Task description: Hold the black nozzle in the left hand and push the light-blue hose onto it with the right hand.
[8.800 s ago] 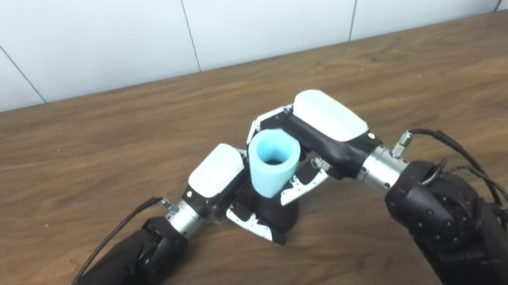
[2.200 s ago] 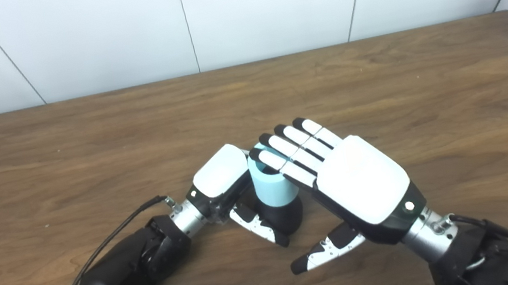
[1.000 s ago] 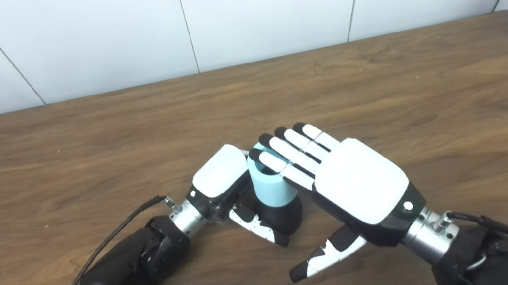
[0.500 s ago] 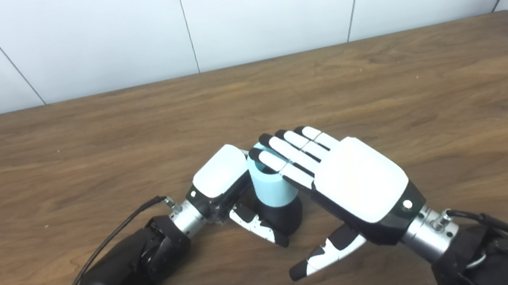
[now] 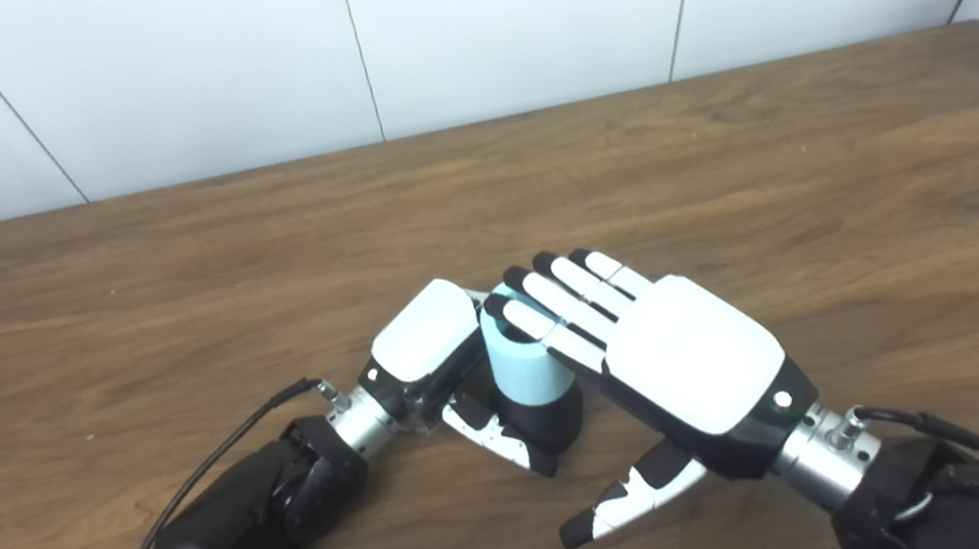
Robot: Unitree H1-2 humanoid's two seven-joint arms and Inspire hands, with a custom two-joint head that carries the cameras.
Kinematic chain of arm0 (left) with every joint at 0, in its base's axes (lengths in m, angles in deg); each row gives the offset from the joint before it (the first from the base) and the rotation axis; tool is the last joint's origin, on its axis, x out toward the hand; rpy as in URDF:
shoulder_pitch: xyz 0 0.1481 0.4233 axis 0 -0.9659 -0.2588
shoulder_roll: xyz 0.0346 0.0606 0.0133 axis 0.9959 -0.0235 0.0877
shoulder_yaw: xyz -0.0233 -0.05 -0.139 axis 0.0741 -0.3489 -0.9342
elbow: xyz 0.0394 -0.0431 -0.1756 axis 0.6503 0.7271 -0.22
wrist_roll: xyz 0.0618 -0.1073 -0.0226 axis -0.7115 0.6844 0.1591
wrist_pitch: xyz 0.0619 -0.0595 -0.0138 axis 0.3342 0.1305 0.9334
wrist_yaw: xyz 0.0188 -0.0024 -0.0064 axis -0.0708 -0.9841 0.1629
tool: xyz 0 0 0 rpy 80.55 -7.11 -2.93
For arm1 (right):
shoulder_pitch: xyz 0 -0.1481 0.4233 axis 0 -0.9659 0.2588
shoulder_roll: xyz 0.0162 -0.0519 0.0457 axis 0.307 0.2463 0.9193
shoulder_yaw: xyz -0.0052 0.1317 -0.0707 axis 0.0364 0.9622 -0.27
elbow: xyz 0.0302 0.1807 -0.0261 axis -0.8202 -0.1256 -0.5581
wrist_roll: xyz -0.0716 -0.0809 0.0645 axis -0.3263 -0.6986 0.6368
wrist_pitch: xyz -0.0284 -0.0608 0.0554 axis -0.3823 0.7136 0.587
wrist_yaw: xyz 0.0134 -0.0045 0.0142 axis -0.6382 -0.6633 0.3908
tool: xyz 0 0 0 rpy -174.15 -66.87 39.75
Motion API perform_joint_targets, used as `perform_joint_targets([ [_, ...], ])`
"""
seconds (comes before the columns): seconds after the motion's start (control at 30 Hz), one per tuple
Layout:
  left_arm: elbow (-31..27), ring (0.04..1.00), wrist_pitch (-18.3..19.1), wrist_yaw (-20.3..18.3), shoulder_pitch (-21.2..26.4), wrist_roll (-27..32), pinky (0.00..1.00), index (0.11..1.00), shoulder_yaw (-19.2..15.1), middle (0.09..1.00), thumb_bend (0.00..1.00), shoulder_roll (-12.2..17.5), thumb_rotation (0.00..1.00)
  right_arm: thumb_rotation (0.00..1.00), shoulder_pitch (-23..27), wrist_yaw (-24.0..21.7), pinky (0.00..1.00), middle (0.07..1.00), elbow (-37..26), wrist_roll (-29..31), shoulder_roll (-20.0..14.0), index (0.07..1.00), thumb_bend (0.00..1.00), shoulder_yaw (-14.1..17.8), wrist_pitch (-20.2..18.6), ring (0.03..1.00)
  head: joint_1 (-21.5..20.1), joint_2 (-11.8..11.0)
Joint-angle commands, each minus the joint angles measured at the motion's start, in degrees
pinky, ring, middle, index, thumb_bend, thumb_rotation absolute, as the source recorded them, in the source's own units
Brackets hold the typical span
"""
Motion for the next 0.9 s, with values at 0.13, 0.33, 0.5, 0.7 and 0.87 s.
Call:
perform_joint_targets([
  [0.13,6.04,0.51,0.53,-0.57,-10.2,0.19,0.42,0.471,5.52,0.502,0.52,-2.25,0.0,0.92,-3.29,-12.29,0.95,0.995,3.5,-1.34,-2.34,0.948,0.8,-1.26,-0.18,0.993,-0.01,0.0],
  [0.33,6.03,0.511,0.53,-0.82,-10.2,0.0,0.42,0.471,5.43,0.502,0.52,-2.22,0.0,0.89,-3.63,-7.63,0.93,0.971,4.22,-0.01,-2.2,0.934,0.81,-1.05,0.27,0.967,-0.1,-0.15],
  [0.5,6.61,0.481,0.52,0.48,-10.07,0.84,0.39,0.465,6.02,0.506,0.52,-2.44,0.0,0.87,-2.81,1.58,0.97,0.998,4.51,4.09,-1.32,0.977,0.8,-0.14,1.11,0.998,-0.18,-0.27],
  [0.7,6.94,0.458,0.52,0.12,-9.92,0.76,0.36,0.468,6.07,0.506,0.52,-2.62,0.0,0.91,-0.01,4.71,1.0,1.0,4.2,4.74,0.67,1.0,0.85,1.19,0.22,1.0,-0.17,-0.56],
  [0.87,7.47,0.44,0.52,0.61,-9.69,0.87,0.34,0.479,6.47,0.496,0.52,-2.81,0.0,0.92,1.41,6.28,1.0,1.0,4.03,5.7,1.31,1.0,0.88,2.31,0.37,1.0,-0.2,-0.77],
])
